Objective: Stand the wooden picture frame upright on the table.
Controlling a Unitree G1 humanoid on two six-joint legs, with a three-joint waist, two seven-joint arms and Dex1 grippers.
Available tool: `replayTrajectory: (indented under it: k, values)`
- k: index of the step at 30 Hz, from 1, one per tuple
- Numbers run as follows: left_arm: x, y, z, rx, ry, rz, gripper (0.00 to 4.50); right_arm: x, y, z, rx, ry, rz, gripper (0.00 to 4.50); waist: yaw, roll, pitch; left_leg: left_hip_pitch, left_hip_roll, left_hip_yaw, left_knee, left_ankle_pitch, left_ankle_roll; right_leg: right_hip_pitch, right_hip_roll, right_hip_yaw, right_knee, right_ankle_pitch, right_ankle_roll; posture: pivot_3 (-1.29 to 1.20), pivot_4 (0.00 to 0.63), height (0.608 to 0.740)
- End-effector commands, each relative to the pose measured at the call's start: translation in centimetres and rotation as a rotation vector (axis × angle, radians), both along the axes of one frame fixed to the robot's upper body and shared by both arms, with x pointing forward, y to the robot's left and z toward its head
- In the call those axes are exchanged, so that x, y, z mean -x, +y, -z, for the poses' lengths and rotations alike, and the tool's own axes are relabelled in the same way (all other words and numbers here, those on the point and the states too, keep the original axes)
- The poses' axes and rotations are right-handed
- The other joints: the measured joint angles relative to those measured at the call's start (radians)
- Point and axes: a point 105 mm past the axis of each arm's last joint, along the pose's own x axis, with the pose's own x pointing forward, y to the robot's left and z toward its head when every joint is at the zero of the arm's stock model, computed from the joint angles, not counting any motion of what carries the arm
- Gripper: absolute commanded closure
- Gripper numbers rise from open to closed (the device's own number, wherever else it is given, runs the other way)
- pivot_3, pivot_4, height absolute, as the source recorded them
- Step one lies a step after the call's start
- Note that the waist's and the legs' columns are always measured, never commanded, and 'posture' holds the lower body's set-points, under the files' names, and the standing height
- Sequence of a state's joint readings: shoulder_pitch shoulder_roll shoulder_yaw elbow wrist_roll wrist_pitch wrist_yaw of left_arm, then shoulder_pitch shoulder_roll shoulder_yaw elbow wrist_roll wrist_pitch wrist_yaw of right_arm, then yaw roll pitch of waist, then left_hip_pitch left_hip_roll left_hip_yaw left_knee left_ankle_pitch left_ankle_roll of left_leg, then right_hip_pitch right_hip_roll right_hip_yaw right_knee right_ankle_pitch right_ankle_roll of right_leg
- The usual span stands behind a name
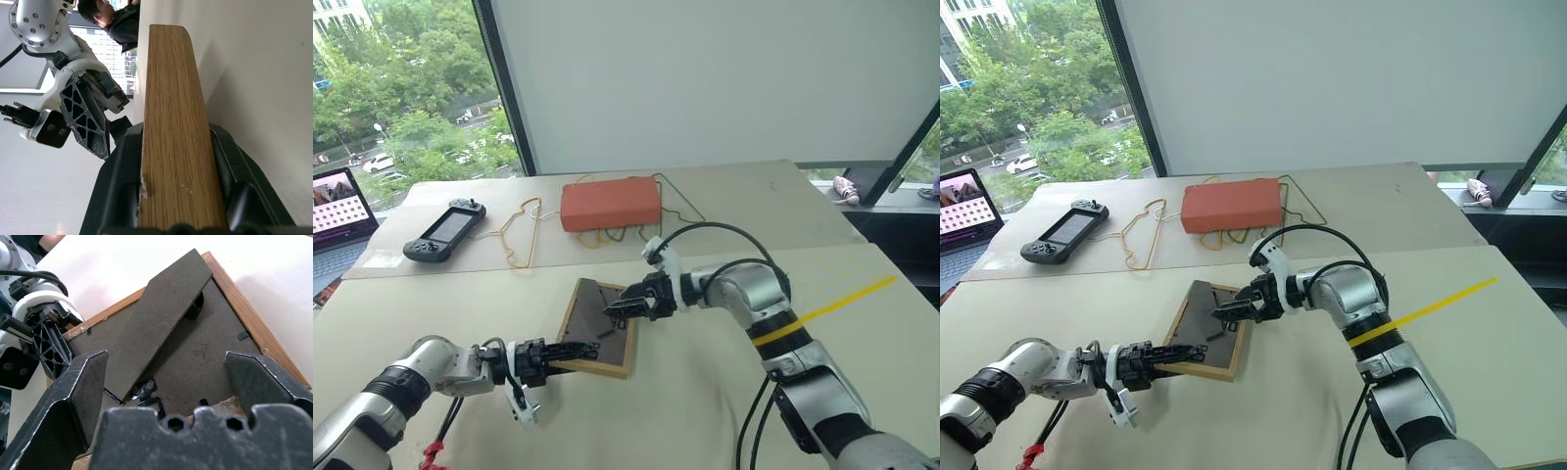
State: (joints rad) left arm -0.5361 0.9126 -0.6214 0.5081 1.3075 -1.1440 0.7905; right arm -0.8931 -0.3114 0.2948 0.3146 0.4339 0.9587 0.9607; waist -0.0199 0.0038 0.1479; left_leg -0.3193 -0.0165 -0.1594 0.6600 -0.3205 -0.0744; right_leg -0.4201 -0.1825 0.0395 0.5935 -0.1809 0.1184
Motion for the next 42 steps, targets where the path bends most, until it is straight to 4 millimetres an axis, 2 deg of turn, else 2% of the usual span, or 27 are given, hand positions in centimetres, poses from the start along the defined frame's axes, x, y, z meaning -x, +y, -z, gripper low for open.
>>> replayTrajectory:
  k: [1, 5, 9, 14, 19, 22, 25, 27, 29, 30, 31, 33, 34, 37, 39, 42]
  values:
    - [0.5, -0.2, 1.6, -0.039, 0.023, 0.005, 3.35, 2.0, 2.5, -1.2, -0.084, 0.053, -0.139, 0.02, -0.002, 0.001, -0.001, 0.000, 0.000, 0.000, 0.000, 0.000, 0.000, 0.000, 0.000, 0.000, 0.000, 0.000, 0.000, 0.00, 0.150, 0.740]
    - [0.5, -0.2, 1.4, -0.040, 0.020, 0.008, 3.35, 4.5, 4.4, -3.4, -0.173, 0.071, -0.258, 0.02, 0.000, 0.001, -0.001, -0.001, 0.000, 0.000, 0.000, 0.000, 0.000, -0.001, 0.000, 0.000, 0.001, 0.001, -0.001, 0.00, 0.150, 0.740]
    - [0.5, -0.2, 1.5, -0.040, 0.021, 0.004, 3.35, 5.2, 5.0, -4.4, -0.203, 0.051, -0.262, 0.02, 0.007, 0.000, 0.000, -0.003, 0.000, -0.001, 0.000, 0.000, -0.001, -0.001, 0.000, -0.001, 0.001, 0.001, -0.001, 0.00, 0.150, 0.740]
    - [0.5, -0.3, 1.5, -0.038, 0.027, 0.001, 3.35, 5.1, 3.9, -5.1, -0.209, -0.019, -0.223, 0.02, 0.007, 0.000, 0.000, -0.004, 0.000, -0.001, 0.000, 0.001, -0.001, -0.003, 0.000, -0.001, 0.000, 0.001, -0.001, 0.00, 0.150, 0.740]
    - [0.6, -0.5, 1.1, -0.032, 0.025, 0.004, 3.35, 5.7, 2.1, -4.3, -0.172, -0.061, -0.192, 0.02, 0.006, 0.000, 0.000, -0.006, 0.000, -0.001, 0.000, 0.001, -0.002, -0.004, 0.000, -0.001, -0.001, 0.001, -0.001, 0.00, 0.150, 0.740]
    - [0.6, -0.7, 0.9, -0.028, 0.022, 0.006, 3.35, 5.3, -0.5, -3.4, -0.149, -0.070, -0.100, 0.02, 0.007, 0.000, 0.000, -0.007, 0.000, -0.001, 0.000, 0.001, -0.002, -0.004, 0.000, -0.001, -0.001, 0.000, -0.001, 0.00, 0.150, 0.740]
    - [0.4, -0.5, 0.5, -0.025, 0.015, -0.004, 3.35, 4.7, -6.4, -1.4, -0.028, -0.136, 0.055, 0.02, 0.012, -0.002, 0.000, -0.007, 0.000, -0.001, 0.000, 0.001, -0.002, -0.003, -0.001, -0.002, -0.003, 0.000, 0.000, 0.00, 0.150, 0.740]
    - [0.4, -0.5, 0.3, -0.024, 0.015, -0.009, 3.35, 4.9, -9.5, -0.3, 0.061, -0.216, 0.109, 0.02, 0.011, -0.003, 0.001, -0.008, 0.000, 0.000, 0.000, 0.001, -0.002, -0.003, -0.001, -0.002, -0.005, 0.000, 0.000, 0.00, 0.150, 0.740]
    - [0.4, -0.4, 0.2, -0.020, 0.016, -0.012, 3.35, 5.0, -11.9, 0.7, 0.217, -0.465, 0.128, 0.02, 0.005, -0.002, 0.001, -0.008, 0.000, 0.000, 0.000, 0.001, -0.002, -0.004, -0.001, -0.002, -0.006, 0.000, 0.000, 0.00, 0.150, 0.740]
    - [0.4, -0.4, 0.1, -0.019, 0.016, -0.014, 3.35, 5.2, -12.4, 1.1, 0.276, -0.550, 0.108, 0.02, 0.006, -0.003, 0.001, -0.007, 0.000, 0.001, 0.000, 0.001, -0.001, -0.004, -0.001, -0.002, -0.005, 0.000, 0.000, 0.00, 0.150, 0.740]
    - [0.4, -0.4, 0.0, -0.013, 0.017, -0.017, 3.35, 6.0, -12.6, 2.1, 0.403, -0.726, 0.028, 0.02, 0.002, -0.003, 0.001, -0.007, 0.000, 0.001, -0.001, 0.000, 0.000, -0.003, -0.001, -0.002, -0.006, -0.003, 0.005, 0.00, 0.150, 0.740]
    - [0.3, -0.4, -0.5, 0.006, 0.016, -0.025, 3.35, 8.2, -11.4, 3.3, 0.516, -1.031, -0.169, 0.02, 0.000, -0.004, 0.002, -0.005, 0.000, 0.005, 0.000, -0.002, 0.003, -0.004, -0.002, 0.001, -0.006, -0.005, 0.009, 0.00, 0.150, 0.740]
    - [0.4, -0.4, -0.8, 0.015, 0.013, -0.027, 3.35, 9.4, -10.3, 3.5, 0.506, -1.152, -0.240, 0.02, -0.004, -0.005, 0.002, -0.003, 0.000, 0.006, 0.000, -0.002, 0.003, -0.003, -0.003, 0.002, -0.006, -0.007, 0.011, 0.00, 0.150, 0.740]
    - [0.4, -0.4, -1.6, 0.041, 0.010, -0.030, 3.35, 10.8, -8.0, 3.0, 0.451, -1.413, -0.304, 0.02, -0.008, -0.012, 0.005, 0.000, 0.000, 0.008, 0.000, -0.002, 0.003, -0.001, -0.002, 0.002, -0.005, -0.007, 0.011, 0.00, 0.150, 0.740]
    - [0.5, -0.4, -1.9, 0.048, 0.011, -0.027, 3.35, 11.0, -7.2, 3.1, 0.452, -1.507, -0.333, 0.02, -0.008, -0.015, 0.007, 0.000, 0.000, 0.008, 0.001, -0.001, 0.000, -0.002, -0.002, 0.002, -0.005, -0.006, 0.010, 0.00, 0.150, 0.740]
    - [0.6, -0.5, -2.1, 0.055, 0.016, -0.027, 3.35, 10.3, -4.8, 3.2, 0.432, -1.651, -0.369, 0.02, -0.009, -0.018, 0.009, -0.001, 0.000, 0.008, 0.001, 0.001, -0.002, -0.001, -0.002, 0.002, -0.007, -0.004, 0.007, 0.00, 0.150, 0.740]
